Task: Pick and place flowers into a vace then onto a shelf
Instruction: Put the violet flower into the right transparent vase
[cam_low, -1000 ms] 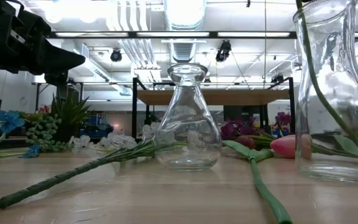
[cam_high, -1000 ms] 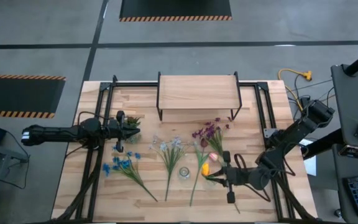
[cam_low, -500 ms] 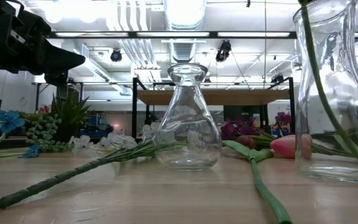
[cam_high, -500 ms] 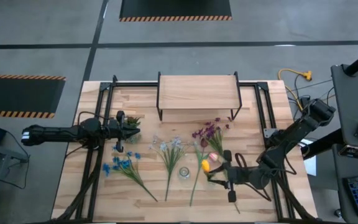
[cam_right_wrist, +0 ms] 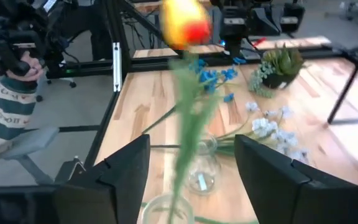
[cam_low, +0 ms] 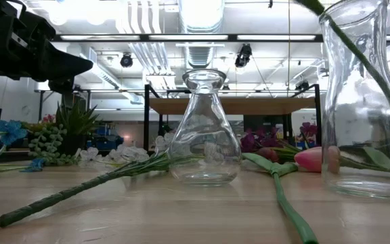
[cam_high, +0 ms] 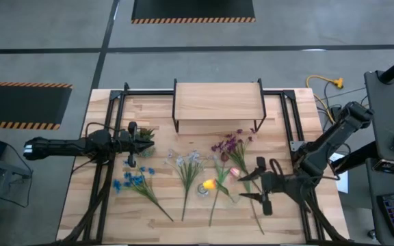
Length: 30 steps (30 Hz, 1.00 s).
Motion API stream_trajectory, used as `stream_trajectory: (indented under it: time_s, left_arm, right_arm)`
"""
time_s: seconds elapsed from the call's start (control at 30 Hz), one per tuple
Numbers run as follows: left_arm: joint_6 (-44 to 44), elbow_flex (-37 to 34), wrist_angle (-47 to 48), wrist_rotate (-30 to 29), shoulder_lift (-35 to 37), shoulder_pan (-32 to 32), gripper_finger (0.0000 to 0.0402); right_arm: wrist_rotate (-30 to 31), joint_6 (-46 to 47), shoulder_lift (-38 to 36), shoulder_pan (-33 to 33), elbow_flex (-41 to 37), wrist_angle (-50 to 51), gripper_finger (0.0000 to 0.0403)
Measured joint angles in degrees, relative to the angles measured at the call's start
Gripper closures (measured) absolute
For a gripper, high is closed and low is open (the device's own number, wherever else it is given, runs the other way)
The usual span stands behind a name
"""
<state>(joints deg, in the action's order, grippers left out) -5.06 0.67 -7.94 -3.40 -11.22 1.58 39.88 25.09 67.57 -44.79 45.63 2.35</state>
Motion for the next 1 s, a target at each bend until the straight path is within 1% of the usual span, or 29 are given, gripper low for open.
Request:
stream_trajectory:
  time_s: [0.23, 0.87, 1.0]
  left_arm:
    - [0.0, 0.0, 0.0, 0.0, 0.0, 0.0, 0.0402]
    - [0.0, 0.0, 0.0, 0.0, 0.0, 0.0, 0.0402]
    - [0.0, 0.0, 0.0, 0.0, 0.0, 0.0, 0.0402]
  right_arm:
    - [0.4, 8.7, -1.9, 0.0, 0.0, 6.9, 0.0177]
    - [0.8, 22.1, -0.8, 0.0, 0.0, 18.2, 0.018]
    - [3.2, 25.5, 0.3, 0.0, -0.1, 20.8, 0.018]
